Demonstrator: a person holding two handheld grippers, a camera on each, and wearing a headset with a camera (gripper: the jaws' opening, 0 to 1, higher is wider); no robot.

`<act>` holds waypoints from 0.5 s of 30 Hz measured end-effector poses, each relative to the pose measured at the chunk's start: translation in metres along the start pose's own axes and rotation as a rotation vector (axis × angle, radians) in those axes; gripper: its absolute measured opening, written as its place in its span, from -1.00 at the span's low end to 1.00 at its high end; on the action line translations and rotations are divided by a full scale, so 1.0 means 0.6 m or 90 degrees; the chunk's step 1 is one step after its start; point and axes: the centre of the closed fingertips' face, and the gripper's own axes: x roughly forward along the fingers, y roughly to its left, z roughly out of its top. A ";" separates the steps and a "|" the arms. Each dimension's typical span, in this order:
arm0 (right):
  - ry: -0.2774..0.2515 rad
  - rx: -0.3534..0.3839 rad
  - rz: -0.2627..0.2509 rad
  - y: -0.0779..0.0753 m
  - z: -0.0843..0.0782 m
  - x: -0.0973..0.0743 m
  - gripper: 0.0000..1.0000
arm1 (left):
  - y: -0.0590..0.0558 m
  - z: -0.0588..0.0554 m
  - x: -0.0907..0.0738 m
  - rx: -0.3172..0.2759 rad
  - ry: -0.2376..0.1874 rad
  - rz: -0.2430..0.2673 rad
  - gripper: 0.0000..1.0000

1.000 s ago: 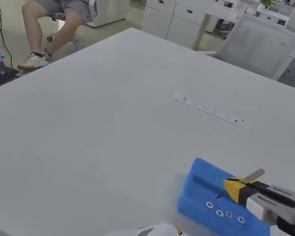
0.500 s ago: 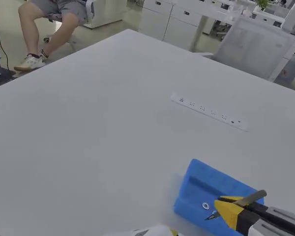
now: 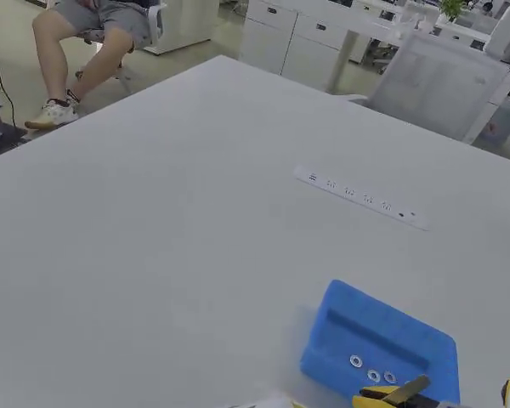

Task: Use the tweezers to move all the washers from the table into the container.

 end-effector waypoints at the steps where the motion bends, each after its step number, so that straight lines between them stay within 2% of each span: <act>1: 0.002 -0.002 0.000 0.000 -0.002 0.001 -0.92 | 0.000 0.000 0.000 0.000 0.001 0.000 0.37; 6: 0.020 -0.021 -0.004 -0.002 -0.014 0.004 -0.92 | 0.000 -0.001 0.000 0.000 0.003 0.000 0.36; 11: 0.027 -0.032 0.001 0.003 -0.014 0.003 -0.92 | 0.000 -0.002 0.001 0.000 0.004 0.000 0.35; 15: 0.046 -0.077 0.006 0.009 -0.015 0.005 -0.92 | 0.000 -0.003 0.001 0.001 0.005 -0.001 0.34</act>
